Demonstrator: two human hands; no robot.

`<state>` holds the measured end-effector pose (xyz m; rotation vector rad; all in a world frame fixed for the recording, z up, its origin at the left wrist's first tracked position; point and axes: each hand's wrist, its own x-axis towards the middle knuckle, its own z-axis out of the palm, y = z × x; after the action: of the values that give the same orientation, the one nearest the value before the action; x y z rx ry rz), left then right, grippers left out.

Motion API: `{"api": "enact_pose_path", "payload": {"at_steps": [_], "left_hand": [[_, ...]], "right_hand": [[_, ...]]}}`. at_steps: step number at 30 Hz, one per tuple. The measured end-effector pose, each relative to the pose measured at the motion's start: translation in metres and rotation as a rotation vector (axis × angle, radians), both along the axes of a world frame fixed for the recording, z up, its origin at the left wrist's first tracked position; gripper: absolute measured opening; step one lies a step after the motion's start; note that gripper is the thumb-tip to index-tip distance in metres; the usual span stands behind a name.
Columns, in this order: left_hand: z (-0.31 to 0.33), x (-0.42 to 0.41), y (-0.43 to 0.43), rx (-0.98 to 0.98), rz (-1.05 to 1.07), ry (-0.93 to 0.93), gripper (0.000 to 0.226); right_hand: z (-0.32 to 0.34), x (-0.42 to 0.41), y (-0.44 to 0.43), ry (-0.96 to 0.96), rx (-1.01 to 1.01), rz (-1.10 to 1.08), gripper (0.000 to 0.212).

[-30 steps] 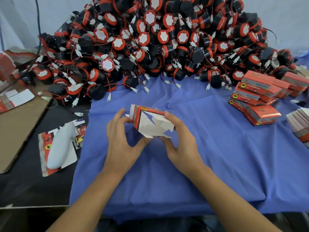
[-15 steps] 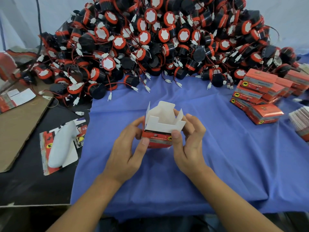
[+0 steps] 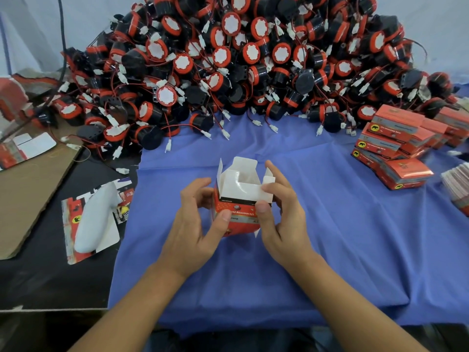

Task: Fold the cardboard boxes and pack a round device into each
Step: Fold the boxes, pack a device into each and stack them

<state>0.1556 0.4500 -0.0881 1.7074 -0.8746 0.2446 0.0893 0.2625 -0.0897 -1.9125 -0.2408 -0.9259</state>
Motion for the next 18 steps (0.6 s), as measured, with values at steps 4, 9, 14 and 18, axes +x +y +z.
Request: {"api": "enact_pose_path", "payload": {"at_steps": [4, 9, 14, 18], "left_hand": [[0.0021, -0.0002, 0.0012, 0.025, 0.013, -0.095, 0.055], [0.0047, -0.0014, 0.0015, 0.045, 0.022, -0.16, 0.054], [0.0037, -0.0029, -0.0004, 0.088, 0.031, -0.234, 0.046], [0.0027, -0.0028, -0.0009, 0.142, 0.09, -0.231, 0.039]], "right_hand": [[0.0021, 0.0006, 0.0003, -0.009, -0.026, -0.026, 0.024], [0.0041, 0.0005, 0.0006, -0.019, -0.046, -0.062, 0.024], [0.0057, -0.0012, 0.0029, 0.012, -0.024, -0.061, 0.026], [0.0059, -0.0019, 0.0023, 0.017, -0.064, -0.073, 0.028]]}}
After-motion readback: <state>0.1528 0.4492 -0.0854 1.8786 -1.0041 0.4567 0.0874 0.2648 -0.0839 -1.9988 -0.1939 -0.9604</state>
